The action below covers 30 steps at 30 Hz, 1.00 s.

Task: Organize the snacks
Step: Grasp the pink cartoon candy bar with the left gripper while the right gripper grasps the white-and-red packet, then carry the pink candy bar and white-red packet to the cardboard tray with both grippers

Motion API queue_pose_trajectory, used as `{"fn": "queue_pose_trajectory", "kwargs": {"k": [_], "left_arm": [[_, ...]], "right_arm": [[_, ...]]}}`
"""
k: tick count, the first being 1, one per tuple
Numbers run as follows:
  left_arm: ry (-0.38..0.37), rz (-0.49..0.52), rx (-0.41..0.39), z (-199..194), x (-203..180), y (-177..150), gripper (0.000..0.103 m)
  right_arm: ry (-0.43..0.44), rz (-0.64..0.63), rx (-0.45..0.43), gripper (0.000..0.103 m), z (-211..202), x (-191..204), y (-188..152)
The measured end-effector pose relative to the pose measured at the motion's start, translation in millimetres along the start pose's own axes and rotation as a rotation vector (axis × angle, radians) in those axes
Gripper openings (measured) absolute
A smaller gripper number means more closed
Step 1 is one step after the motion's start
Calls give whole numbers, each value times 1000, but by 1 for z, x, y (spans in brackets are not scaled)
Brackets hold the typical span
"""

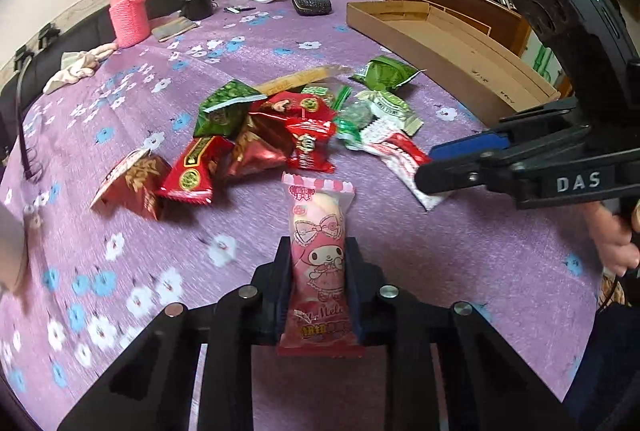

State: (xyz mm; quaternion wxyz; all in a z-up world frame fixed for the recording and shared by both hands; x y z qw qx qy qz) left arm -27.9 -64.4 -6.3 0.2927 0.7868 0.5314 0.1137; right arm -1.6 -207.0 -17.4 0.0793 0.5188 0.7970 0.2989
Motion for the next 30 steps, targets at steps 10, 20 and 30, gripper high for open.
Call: {"fn": "queue_pose_trajectory", "kwargs": {"k": [10, 20, 30], "left_arm": [[-85, -96, -39, -11, -5, 4, 22], [-86, -150, -73, -22, 4, 7, 22], [-80, -180, -96, -28, 13, 5, 22]], "right_arm": [[9, -7, -56, 14, -14, -2, -10], [40, 81, -89, 59, -17, -6, -3], [-87, -27, -30, 29, 7, 16, 8]]}}
Point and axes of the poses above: each gripper's, at about its wrist camera, not at the fingertips, and z roughly the way its jaws point, x to its left, y to its top, the point moved 1 cm from there along z, roughly the way its jaws point, and after that the axes turned 11 degrees about -z, right-handed, at the moved point
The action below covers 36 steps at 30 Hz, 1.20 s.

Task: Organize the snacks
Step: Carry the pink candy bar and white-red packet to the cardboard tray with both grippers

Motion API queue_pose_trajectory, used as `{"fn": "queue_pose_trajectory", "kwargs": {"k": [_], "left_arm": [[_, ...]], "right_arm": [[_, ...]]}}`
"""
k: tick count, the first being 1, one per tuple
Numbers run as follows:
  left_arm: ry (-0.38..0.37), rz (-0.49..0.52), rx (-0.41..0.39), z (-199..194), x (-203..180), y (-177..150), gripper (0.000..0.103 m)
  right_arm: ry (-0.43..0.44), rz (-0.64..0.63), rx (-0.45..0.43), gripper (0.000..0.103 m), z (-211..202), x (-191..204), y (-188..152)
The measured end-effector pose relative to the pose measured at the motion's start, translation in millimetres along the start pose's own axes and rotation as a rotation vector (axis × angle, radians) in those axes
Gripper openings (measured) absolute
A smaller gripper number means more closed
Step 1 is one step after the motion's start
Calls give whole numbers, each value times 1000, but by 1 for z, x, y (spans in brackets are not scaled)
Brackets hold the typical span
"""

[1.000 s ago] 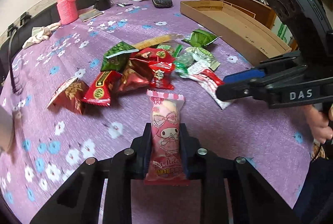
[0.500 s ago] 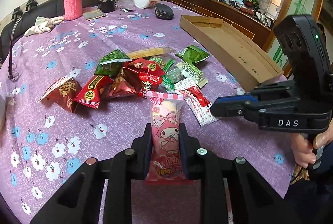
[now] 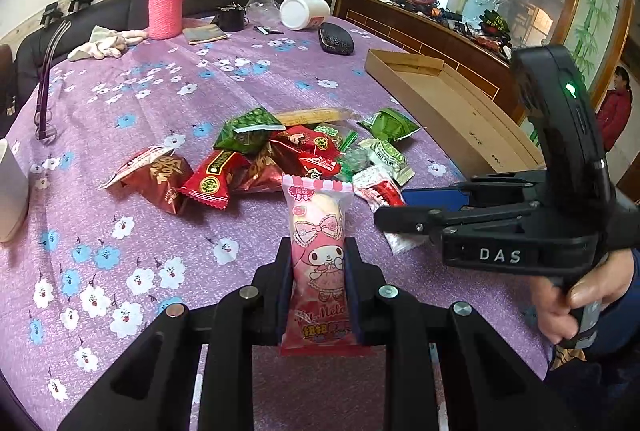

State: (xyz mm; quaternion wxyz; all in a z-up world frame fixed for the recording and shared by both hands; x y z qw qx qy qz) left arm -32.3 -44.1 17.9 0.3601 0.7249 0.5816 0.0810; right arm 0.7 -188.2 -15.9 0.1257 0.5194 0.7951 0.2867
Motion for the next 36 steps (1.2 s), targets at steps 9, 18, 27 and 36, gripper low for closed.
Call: {"fn": "queue_pose_trajectory", "kwargs": {"k": [9, 18, 27, 36], "left_arm": [[-14, 0, -14, -4, -5, 3, 22], [-30, 21, -17, -1, -22, 14, 22], [-69, 59, -4, 16, -57, 35, 22], [-132, 101, 31, 54, -112, 79, 22]], "right_arm": [[109, 31, -47, 26, -19, -11, -16], [156, 78, -128, 26, -47, -30, -22], [121, 158, -180, 26, -65, -68, -23], [53, 275, -247, 26, -90, -135, -16]]}}
Point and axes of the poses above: each gripper's, at about its wrist camera, not at the fingertips, and z roughly the way its jaws point, x to its left, y to its top, the point moved 1 cm from there along z, roughly the way its jaws point, and after that the axes turned 11 degrees about -z, right-handed, at the moved point
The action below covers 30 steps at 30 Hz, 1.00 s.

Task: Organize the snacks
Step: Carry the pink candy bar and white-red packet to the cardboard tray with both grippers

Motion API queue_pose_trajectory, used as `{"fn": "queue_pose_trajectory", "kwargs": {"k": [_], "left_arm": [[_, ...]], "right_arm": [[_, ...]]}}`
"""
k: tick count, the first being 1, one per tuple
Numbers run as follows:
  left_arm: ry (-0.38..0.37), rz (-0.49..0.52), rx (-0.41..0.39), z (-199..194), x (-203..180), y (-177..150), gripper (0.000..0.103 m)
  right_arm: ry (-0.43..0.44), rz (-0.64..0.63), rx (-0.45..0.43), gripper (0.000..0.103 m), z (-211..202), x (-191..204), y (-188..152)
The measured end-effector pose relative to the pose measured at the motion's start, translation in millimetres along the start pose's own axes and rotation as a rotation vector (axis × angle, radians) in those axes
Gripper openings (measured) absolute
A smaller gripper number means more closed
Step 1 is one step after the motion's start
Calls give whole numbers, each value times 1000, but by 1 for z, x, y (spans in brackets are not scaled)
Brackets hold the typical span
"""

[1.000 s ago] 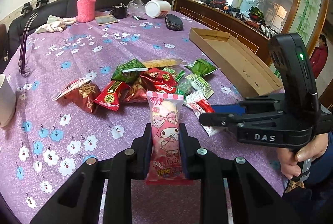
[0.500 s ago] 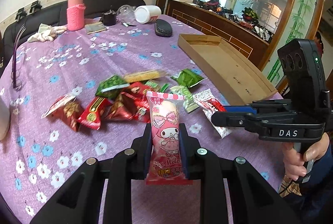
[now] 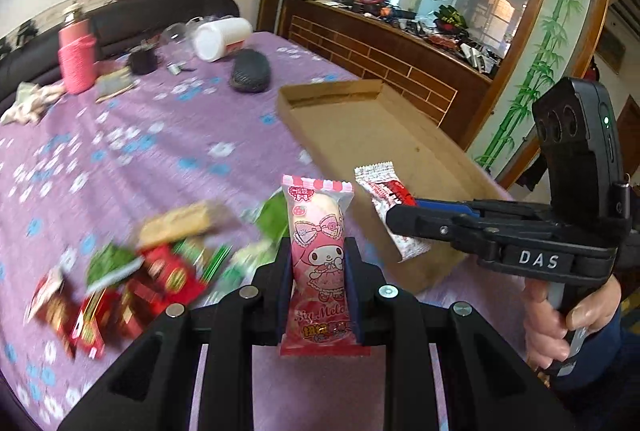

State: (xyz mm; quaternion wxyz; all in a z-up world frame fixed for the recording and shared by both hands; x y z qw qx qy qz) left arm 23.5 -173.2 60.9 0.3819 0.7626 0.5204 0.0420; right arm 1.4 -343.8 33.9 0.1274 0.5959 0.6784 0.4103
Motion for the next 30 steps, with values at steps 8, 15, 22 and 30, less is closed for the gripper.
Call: {"fn": "queue_pose_trajectory", "kwargs": {"k": [8, 15, 22, 30], "left_arm": [[-27, 13, 23, 51, -32, 50, 22], [-8, 9, 46, 109, -48, 77, 22], [29, -35, 81, 156, -48, 94, 22], [82, -33, 132, 184, -47, 95, 22]], "right_arm": [[-69, 84, -42, 26, -11, -58, 30], [-149, 175, -13, 26, 10, -111, 59], [-186, 204, 59, 26, 44, -138, 75], [-207, 229, 99, 27, 62, -148, 69]]}}
Point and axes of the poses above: each gripper's, at about its wrist camera, not at the fingertips, and z roughly the way its jaws point, x to its left, y to its top, the point moved 1 cm from there along z, roughly the way its jaws point, and after that the axes turned 11 degrees about -z, right-handed, at the moved point
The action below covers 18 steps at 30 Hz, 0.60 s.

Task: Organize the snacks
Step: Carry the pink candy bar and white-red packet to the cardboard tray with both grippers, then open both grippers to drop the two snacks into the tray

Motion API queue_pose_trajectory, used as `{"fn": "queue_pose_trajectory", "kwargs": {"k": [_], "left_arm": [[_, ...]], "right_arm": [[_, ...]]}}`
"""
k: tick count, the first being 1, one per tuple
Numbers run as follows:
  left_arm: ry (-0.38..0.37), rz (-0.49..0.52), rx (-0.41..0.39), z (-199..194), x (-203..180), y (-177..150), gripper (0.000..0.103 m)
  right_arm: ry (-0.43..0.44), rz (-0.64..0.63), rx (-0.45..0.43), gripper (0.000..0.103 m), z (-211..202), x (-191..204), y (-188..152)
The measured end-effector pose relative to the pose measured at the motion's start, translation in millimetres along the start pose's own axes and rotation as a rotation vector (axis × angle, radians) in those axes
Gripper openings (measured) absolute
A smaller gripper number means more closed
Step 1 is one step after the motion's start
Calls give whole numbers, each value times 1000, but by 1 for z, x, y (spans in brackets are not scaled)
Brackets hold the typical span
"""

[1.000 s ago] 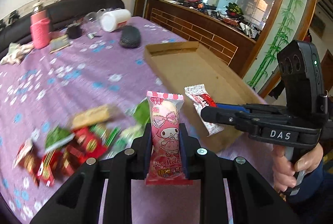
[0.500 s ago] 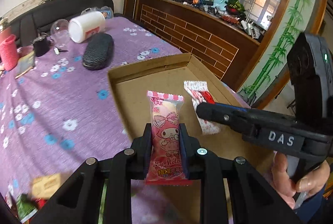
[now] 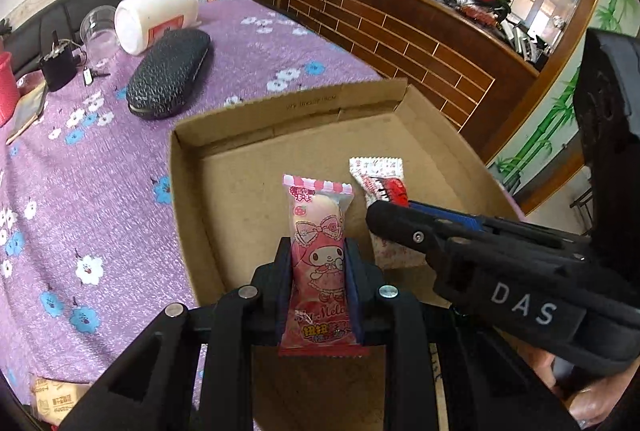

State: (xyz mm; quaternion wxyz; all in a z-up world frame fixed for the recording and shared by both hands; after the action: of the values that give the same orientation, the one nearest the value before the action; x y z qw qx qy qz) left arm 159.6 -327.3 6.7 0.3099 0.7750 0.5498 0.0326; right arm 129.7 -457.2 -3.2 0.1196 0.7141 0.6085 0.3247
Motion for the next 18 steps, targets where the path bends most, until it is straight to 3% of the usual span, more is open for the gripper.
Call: {"fn": "queue_pose_trajectory", "kwargs": {"k": [5, 7, 8, 14, 18], "left_arm": [[-8, -8, 10, 2, 2, -2, 26], [-3, -15, 6, -1, 3, -2, 41], [-8, -22, 0, -3, 4, -2, 43], [-31, -53, -17, -20, 10, -4, 45], [-66, -70, -38, -41, 12, -15, 47]], "right_arm": [[-16, -5, 11, 29, 2, -2, -1], [-2, 8, 14, 29, 1, -4, -2], [-1, 10, 11, 29, -1, -5, -3], [5, 19, -39, 29, -24, -5, -14], [71, 9, -78, 29, -45, 10, -30]]}}
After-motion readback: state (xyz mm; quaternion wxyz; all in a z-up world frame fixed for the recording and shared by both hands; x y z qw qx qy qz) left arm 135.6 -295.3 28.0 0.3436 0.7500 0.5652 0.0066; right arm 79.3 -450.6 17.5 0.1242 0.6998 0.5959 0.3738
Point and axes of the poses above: each gripper's, at about its wrist camera, not at the fingertips, and z roughly the way its jaws point, x to its left, y to its top, the point moved 1 cm from there along z, roughly the way its jaws point, and after that the axes turned 11 degrees about -z, right-handed, at the moved point
